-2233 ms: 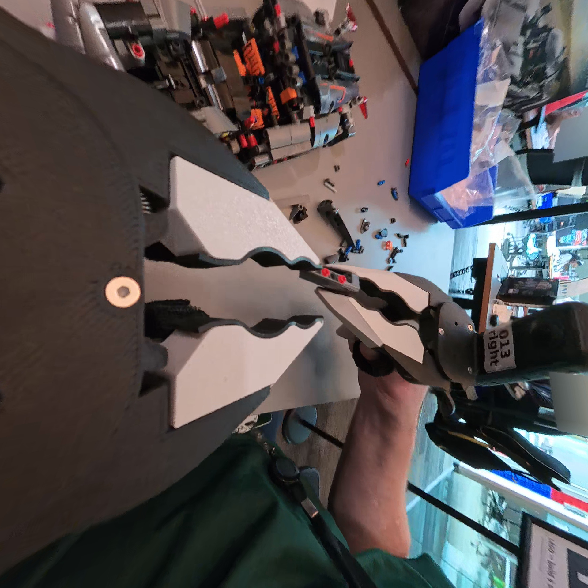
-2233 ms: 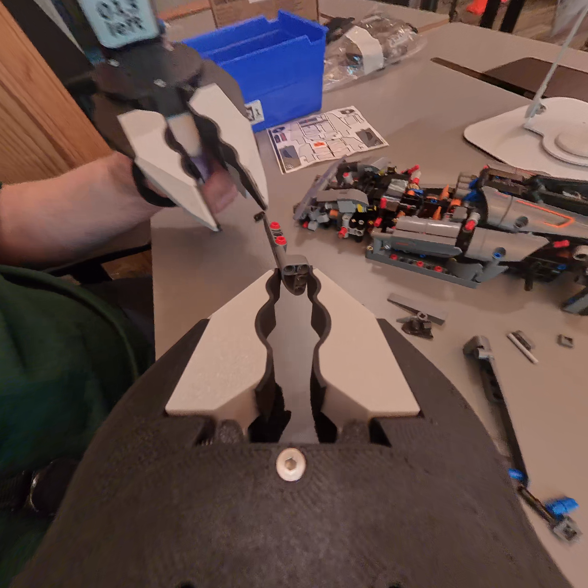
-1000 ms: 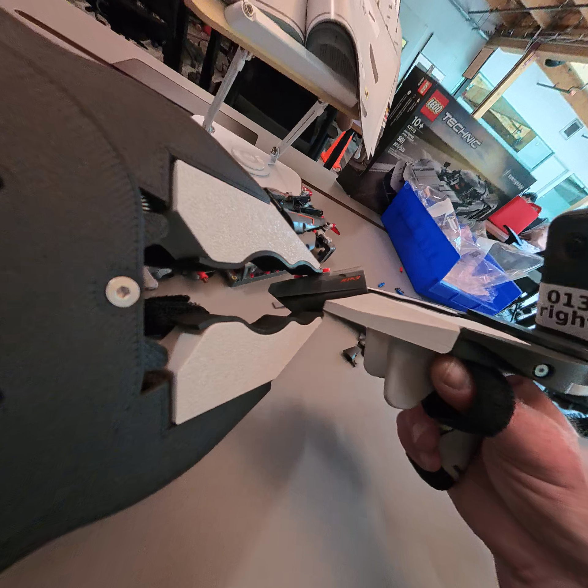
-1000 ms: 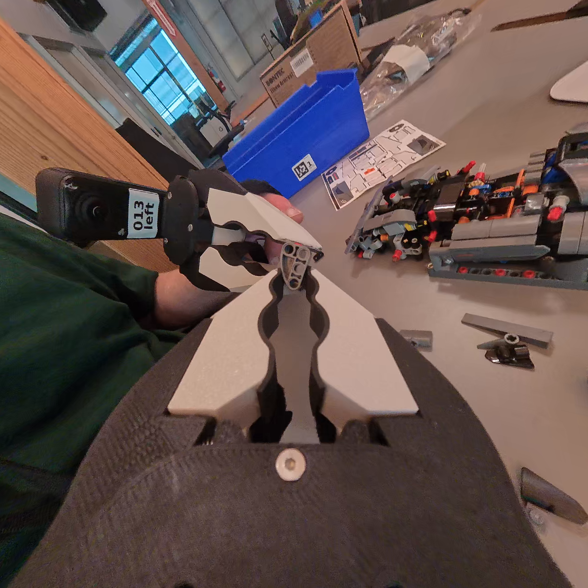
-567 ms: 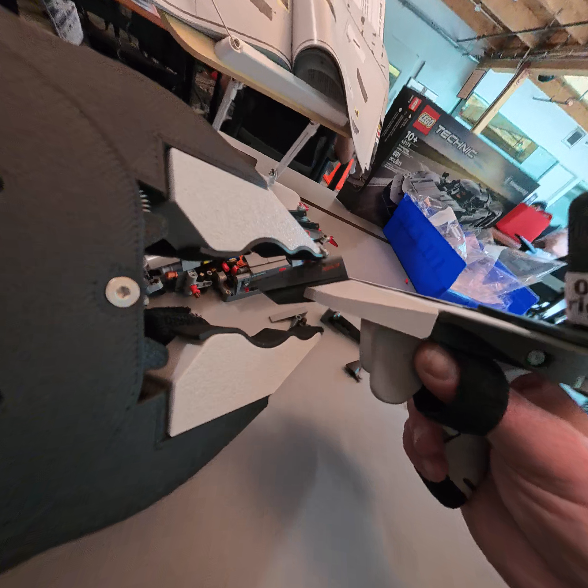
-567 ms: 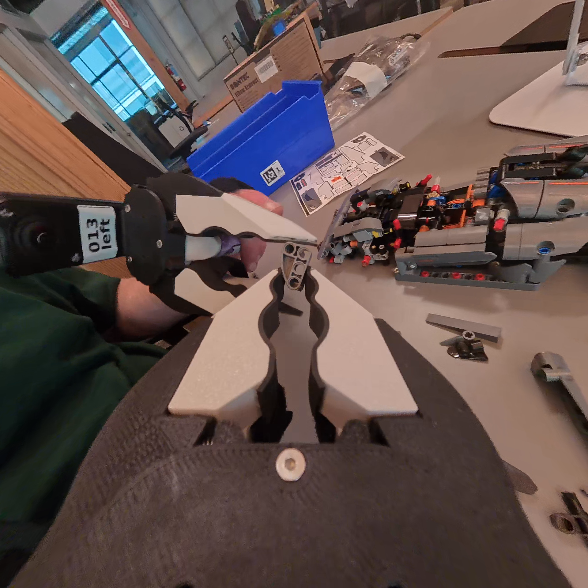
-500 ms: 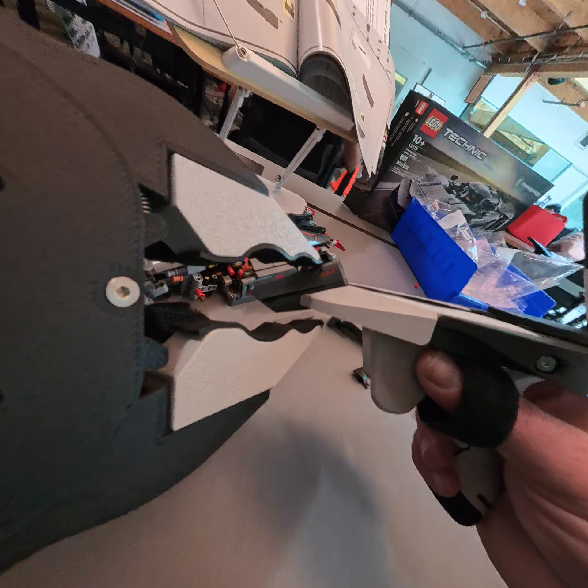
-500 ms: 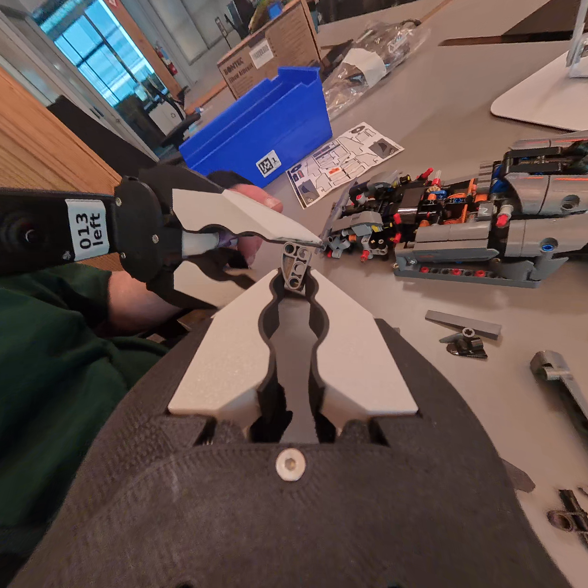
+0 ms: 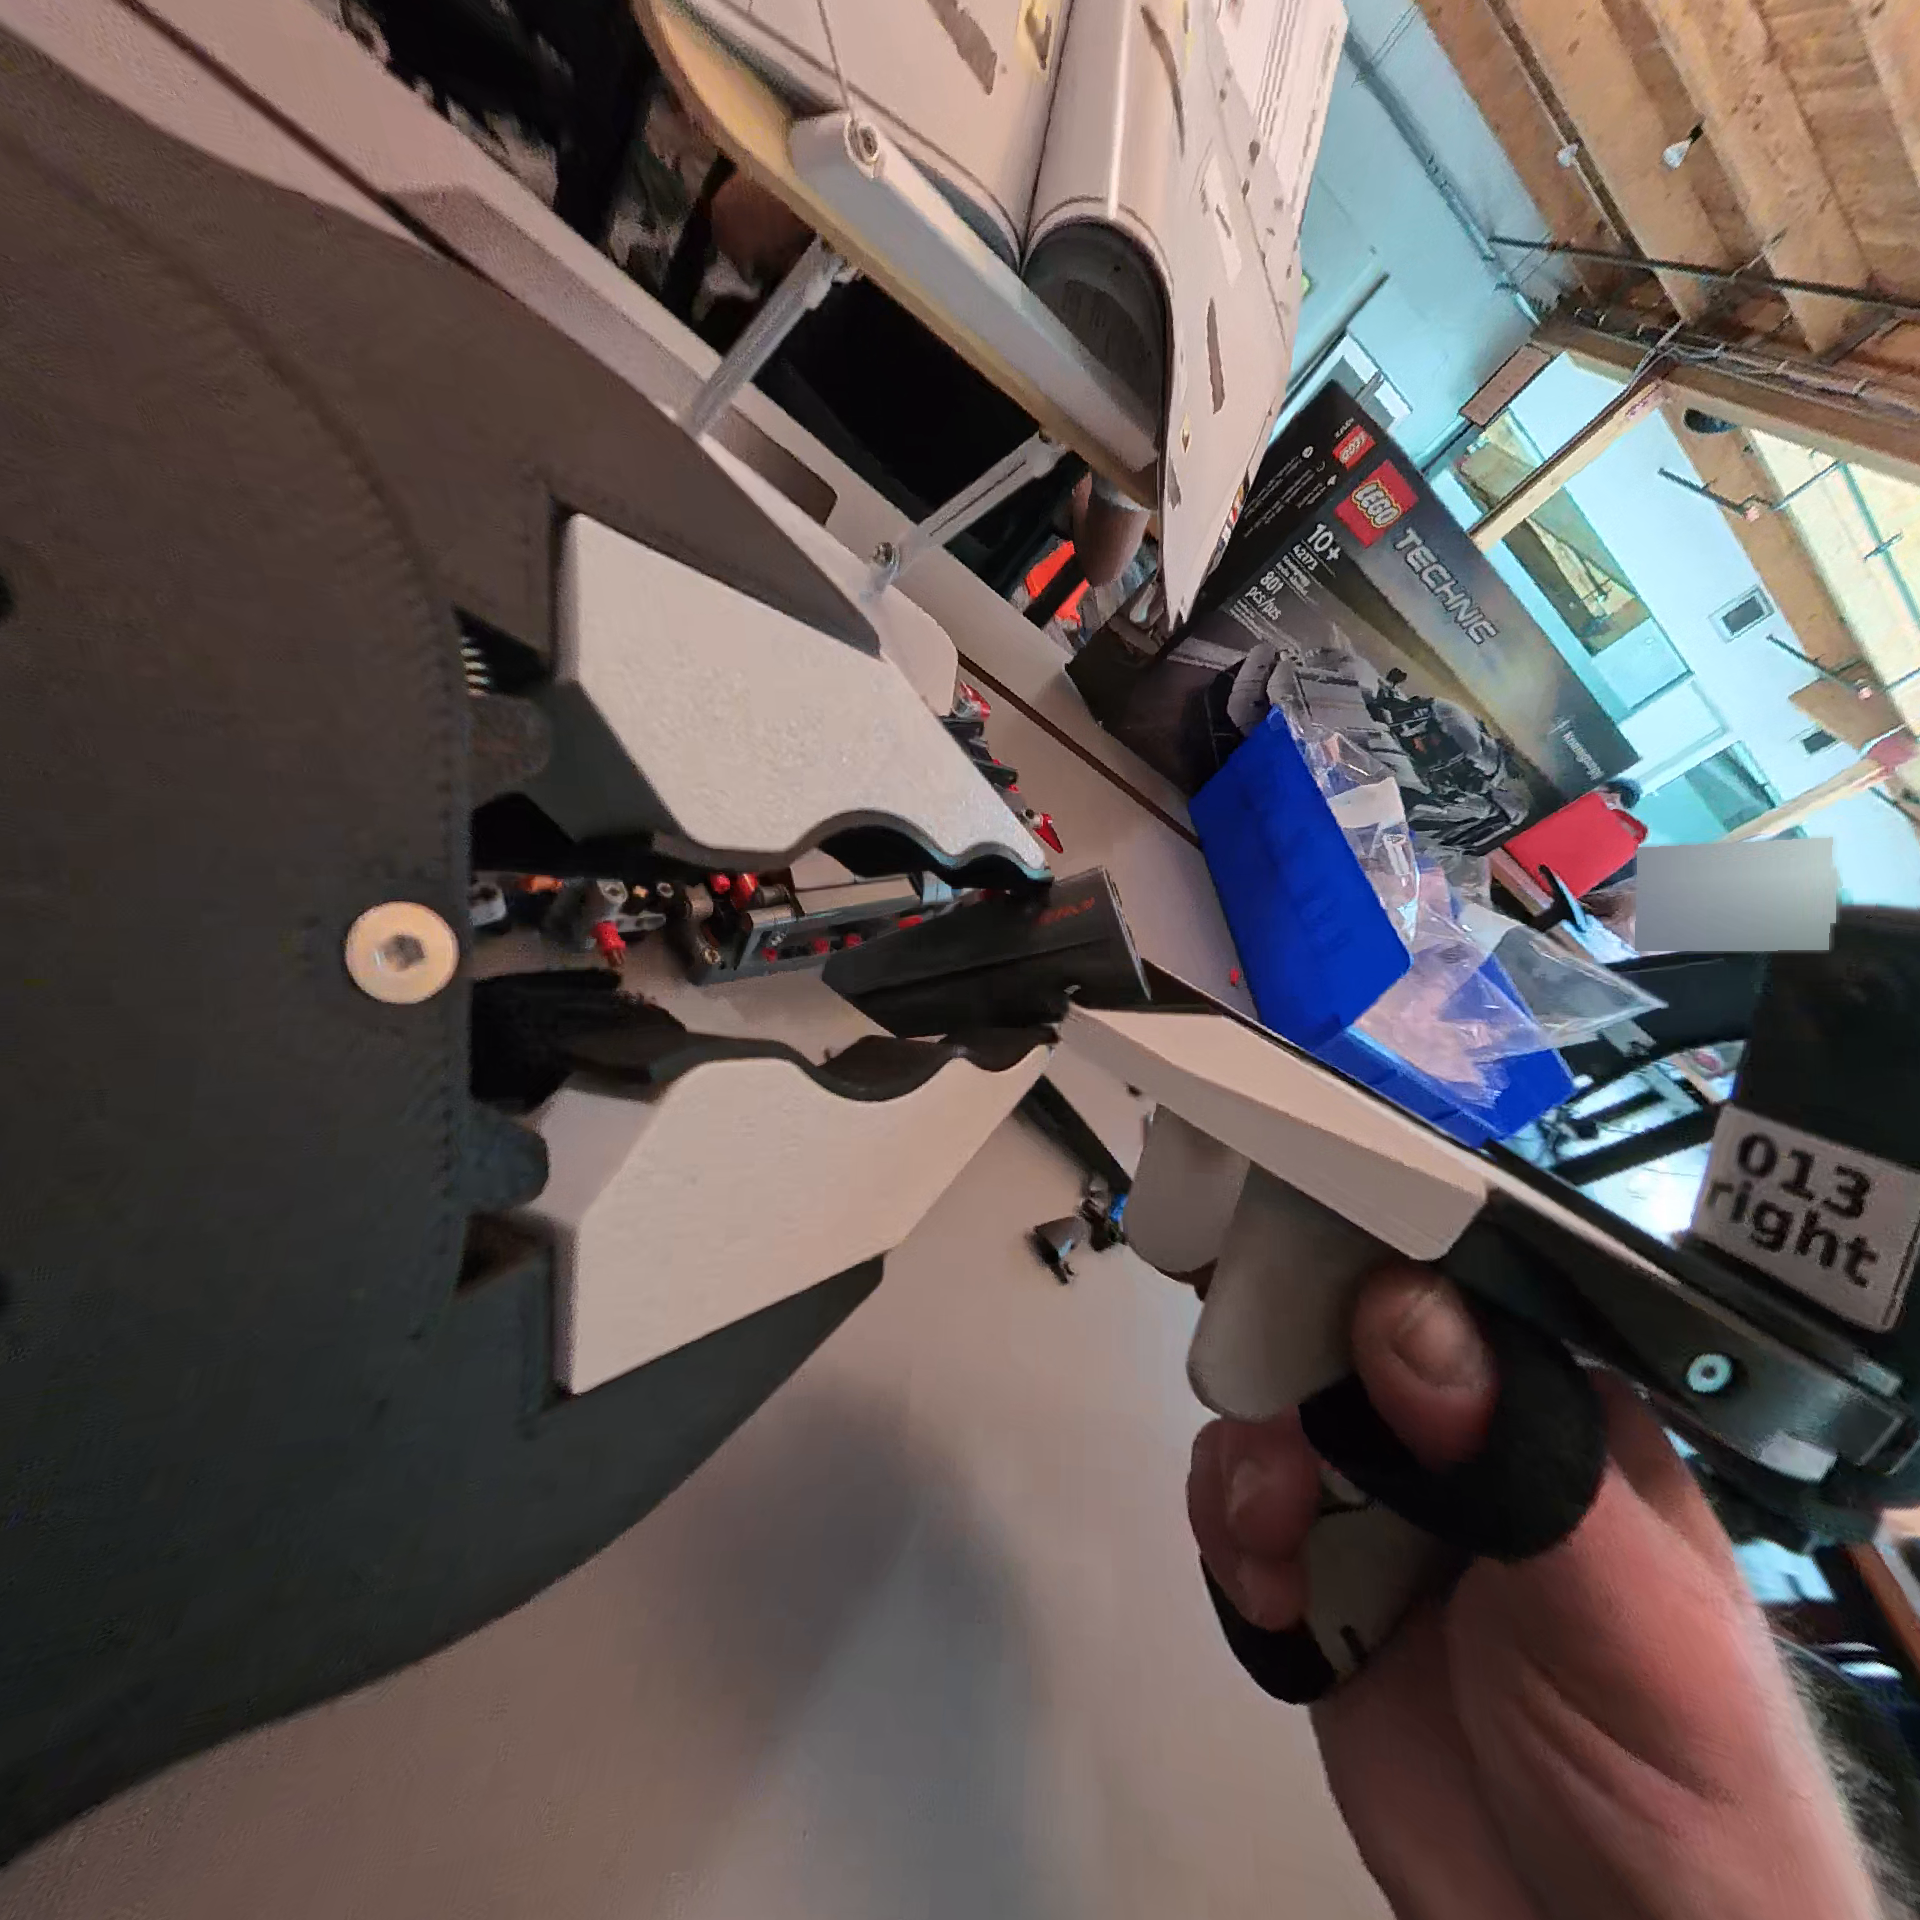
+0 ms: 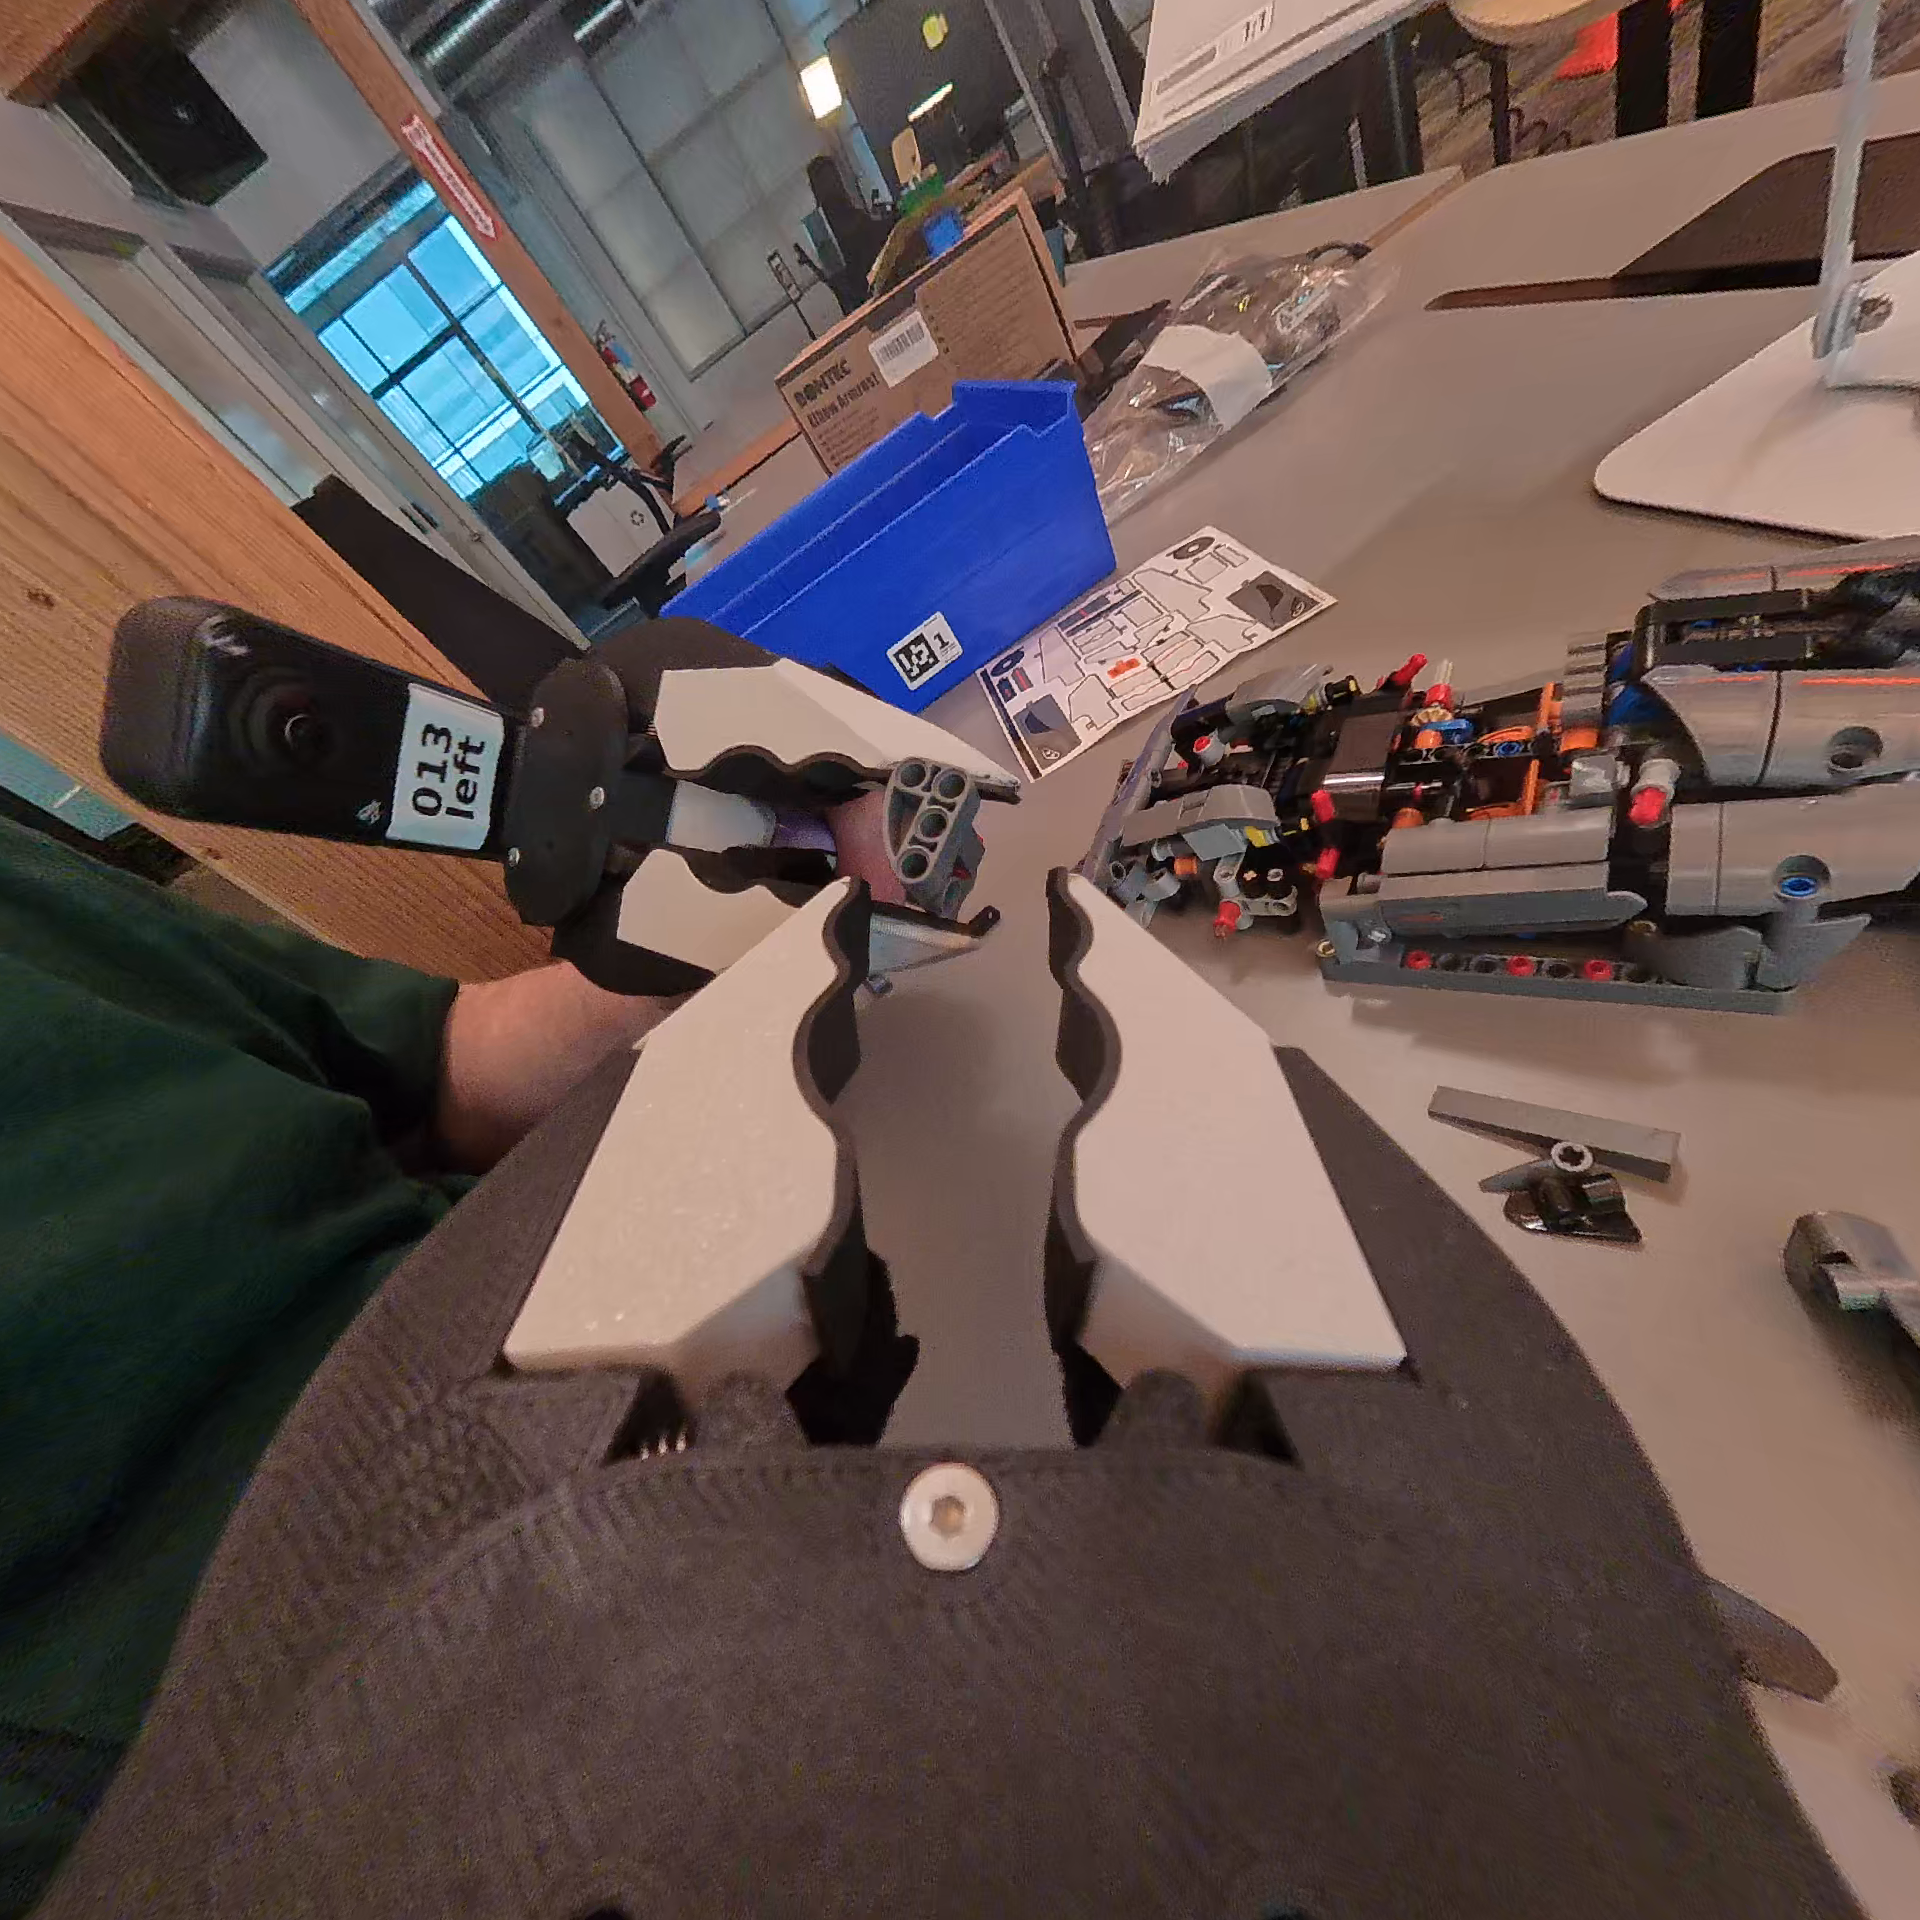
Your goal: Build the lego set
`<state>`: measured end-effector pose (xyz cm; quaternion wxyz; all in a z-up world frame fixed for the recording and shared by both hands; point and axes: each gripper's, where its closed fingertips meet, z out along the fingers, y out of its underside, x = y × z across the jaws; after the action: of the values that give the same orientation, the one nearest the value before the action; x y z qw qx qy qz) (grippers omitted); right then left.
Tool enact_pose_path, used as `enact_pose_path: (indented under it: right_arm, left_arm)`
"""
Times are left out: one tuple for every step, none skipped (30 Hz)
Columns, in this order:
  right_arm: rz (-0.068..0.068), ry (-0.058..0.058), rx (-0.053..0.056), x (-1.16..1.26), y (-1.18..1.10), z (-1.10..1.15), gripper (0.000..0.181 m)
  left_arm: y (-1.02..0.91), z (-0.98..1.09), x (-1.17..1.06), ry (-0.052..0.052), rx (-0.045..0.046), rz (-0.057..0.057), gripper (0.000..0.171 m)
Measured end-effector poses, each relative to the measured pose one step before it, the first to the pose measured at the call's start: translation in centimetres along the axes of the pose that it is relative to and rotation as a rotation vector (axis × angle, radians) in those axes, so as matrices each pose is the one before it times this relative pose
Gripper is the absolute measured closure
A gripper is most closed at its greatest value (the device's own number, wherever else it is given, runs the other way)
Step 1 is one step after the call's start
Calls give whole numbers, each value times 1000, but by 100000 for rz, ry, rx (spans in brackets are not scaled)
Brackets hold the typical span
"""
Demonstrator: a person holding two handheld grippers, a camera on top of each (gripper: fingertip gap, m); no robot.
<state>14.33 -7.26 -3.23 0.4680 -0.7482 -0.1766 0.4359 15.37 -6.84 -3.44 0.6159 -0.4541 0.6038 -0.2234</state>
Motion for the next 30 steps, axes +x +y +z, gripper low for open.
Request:
enact_pose_path:
  right_arm:
    - [-629, 49, 13, -47, -62, -6, 150]
    - [-793, 448, -495, -4, 15, 49, 151]
    - [-725, 469, 340, -17, -88, 61, 152]
    - [-229, -384, 604, -129, -141, 49, 153]
    - [261, -369, 319, -99, -122, 27, 153]
    - [254, -231, 426, -46, -139, 9, 153]
    - [16, -481, 204, -97, -109, 33, 152]
    - [-301, 366, -28, 2, -60, 47, 154]
    - [-926, 1308, -834, 129, 61, 76, 157]
    - [-1178, 1060, -1441, 101, 155, 108, 161]
    - [-1108, 719, -804, 57, 93, 93, 165]
    - [-1002, 927, 81, 114, -21, 30, 166]
    - [-70, 567, -50, 110, 24, 14, 166]
    - [425, 528, 404, 104, -32, -5, 166]
    - [130, 359, 908, 59, -97, -3, 166]
    - [-169, 397, 1119, 26, -125, -22, 166]
    - [-365, 504, 327, 29, -33, 7, 166]
    - [-878, 901, 131, 68, -9, 15, 166]
    - [-939, 859, 37, 18, 8, 32, 166]
    - [-704, 359, -236, -57, 43, 48, 166]
    - [-833, 701, 228, -23, -22, 22, 166]
    - [-928, 1094, 175, 42, -5, 5, 166]
    - [-1083, 661, -946, -5, 165, 44, 166]
    - [-1088, 378, -789, -41, 153, 43, 166]
    - [-455, 501, 455, -14, -16, -21, 166]
    - [-110, 214, 163, -15, 7, -25, 166]
    - [-190, 175, -227, 45, 57, -39, 166]
    - [208, -43, -16, 37, 48, -48, 166]
    - [473, -414, 805, -27, -58, -39, 166]
    - [631, -640, 657, -44, -67, -65, 164]
  left_arm:
    - [18, -47, -89, 554, 1266, -2536, 148]
    - [-23, -58, -33, 872, 1566, -2114, 148]
    - [15, -28, -77, 373, 986, -1604, 148]
    - [149, 9, -21, 354, -213, -334, 148]
    - [130, 30, 61, 342, -579, 955, 148]
    - [82, 21, 21, -500, -638, 1764, 148]
    - [146, 78, 72, -572, -1461, 2388, 148]
    - [172, 119, 177, -79, -1660, 2539, 148]
    - [36, 89, 174, -84, -689, 2188, 148]
    - [-32, 70, 197, 261, -254, 1246, 148]
    - [4, 83, 139, 260, -390, 581, 148]
    - [80, 78, -20, -472, -546, 499, 148]
    - [84, 80, -31, -125, -638, 261, 148]
    - [61, 93, -38, -26, -634, -286, 148]
    - [-7, 67, -50, -306, -528, -264, 148]
    - [-83, 30, -92, -816, 23, 361, 146]
    - [-121, 98, 62, 328, 43, 114, 142]
    - [-13, 155, 42, 278, -781, -549, 137]
    - [-85, 149, 122, 567, -278, -450, 135]
    - [-117, 118, 66, 25, -24, -90, 134]
    - [-77, 81, -60, -822, -165, 236, 134]
    - [18, 85, -113, -795, -618, -227, 136]
    - [78, 56, -138, -507, -1015, -836, 141]
    - [43, 10, -105, 61, -486, -833, 147]
    - [-10, 24, 38, 1028, 93, -660, 147]
    - [-22, 28, 35, 475, 107, -548, 147]
    - [21, 48, 76, 403, -265, -38, 147]
    - [40, 48, 76, 448, -464, 405, 147]
    - [-35, 17, 4, -11, 34, 454, 147]
    - [-73, 1, -27, -80, 247, 331, 147]
